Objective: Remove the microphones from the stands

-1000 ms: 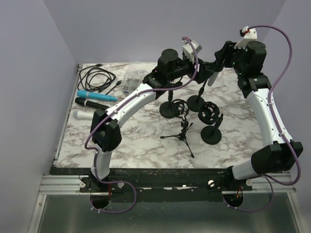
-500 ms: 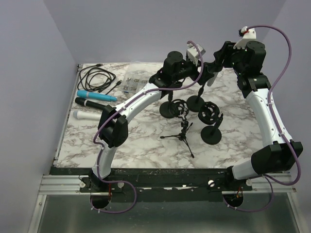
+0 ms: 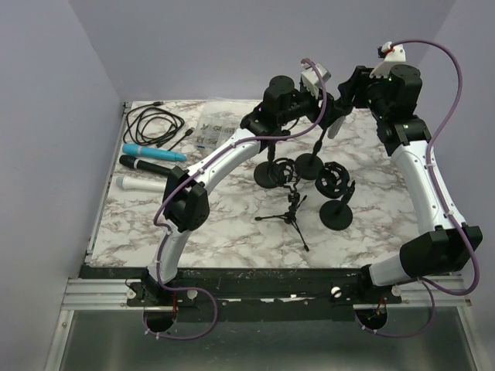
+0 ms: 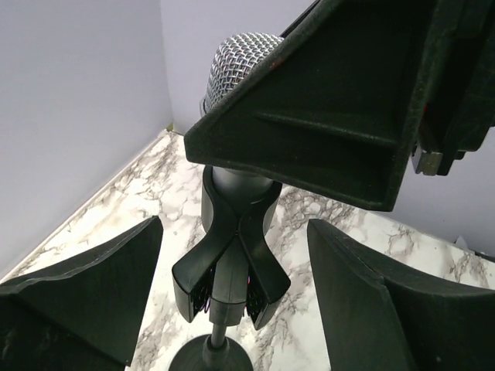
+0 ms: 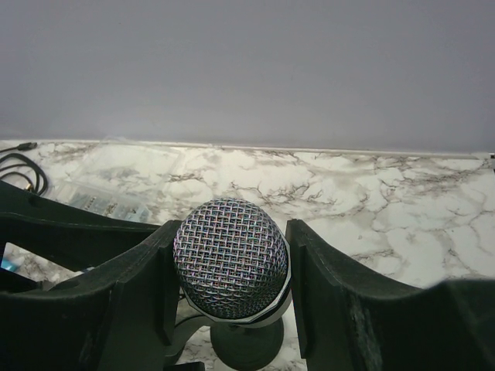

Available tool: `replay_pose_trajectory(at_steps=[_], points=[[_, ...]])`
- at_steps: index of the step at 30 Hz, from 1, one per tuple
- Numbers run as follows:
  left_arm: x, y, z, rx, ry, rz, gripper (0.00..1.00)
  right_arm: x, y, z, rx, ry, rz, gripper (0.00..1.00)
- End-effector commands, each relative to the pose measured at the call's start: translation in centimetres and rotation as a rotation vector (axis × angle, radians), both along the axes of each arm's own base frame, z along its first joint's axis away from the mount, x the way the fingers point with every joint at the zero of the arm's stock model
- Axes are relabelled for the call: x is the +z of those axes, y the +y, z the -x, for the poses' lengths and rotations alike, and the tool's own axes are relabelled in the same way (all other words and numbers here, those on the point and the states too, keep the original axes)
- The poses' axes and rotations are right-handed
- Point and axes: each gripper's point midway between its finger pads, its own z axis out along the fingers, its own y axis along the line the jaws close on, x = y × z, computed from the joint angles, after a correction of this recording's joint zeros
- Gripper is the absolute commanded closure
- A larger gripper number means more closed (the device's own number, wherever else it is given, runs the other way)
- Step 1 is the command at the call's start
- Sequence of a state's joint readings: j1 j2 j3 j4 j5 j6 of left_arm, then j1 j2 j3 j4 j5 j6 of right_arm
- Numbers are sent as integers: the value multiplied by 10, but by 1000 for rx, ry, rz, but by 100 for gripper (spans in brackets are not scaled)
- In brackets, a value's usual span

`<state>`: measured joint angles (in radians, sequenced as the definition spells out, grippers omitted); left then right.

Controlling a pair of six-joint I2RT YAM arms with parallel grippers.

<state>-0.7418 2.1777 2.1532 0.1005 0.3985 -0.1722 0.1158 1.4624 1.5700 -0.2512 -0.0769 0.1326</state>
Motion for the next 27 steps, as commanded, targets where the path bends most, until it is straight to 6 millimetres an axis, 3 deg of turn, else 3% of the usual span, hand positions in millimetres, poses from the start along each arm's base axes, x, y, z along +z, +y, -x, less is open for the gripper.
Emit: replay_pose_trajectory(at_steps=[1, 3, 5, 6, 7, 9, 13, 18, 21, 26, 27], points=[[-4, -3, 7, -28, 9, -24, 80, 40, 11, 7, 37, -82, -44, 99], [-4, 0, 6, -17, 7, -36, 97, 41, 12, 7, 40, -83, -42, 99], [-4, 2, 9, -20, 4, -43, 97, 40, 12, 7, 38, -81, -41, 99], [-2, 3, 13, -31, 0, -41, 86, 39, 12, 6, 39, -79, -41, 99], [-3, 4, 15, -34, -8, -38, 69, 39, 12, 6, 38, -77, -40, 99], [-1, 8, 18, -24, -7, -26, 49, 37, 13, 5, 39, -72, -38, 99], [-4, 13, 15, 5, 6, -37, 32, 36, 13, 5, 37, -71, -34, 99], [-2, 14, 15, 3, 3, -30, 30, 35, 14, 6, 37, -68, -32, 99], [0, 12, 13, 4, 5, -21, 38, 34, 14, 6, 37, -68, -30, 99], [8, 10, 13, 1, 14, -4, 76, 34, 14, 5, 35, -67, -28, 99], [8, 11, 12, 4, 16, -3, 88, 34, 14, 6, 35, -68, -28, 99]])
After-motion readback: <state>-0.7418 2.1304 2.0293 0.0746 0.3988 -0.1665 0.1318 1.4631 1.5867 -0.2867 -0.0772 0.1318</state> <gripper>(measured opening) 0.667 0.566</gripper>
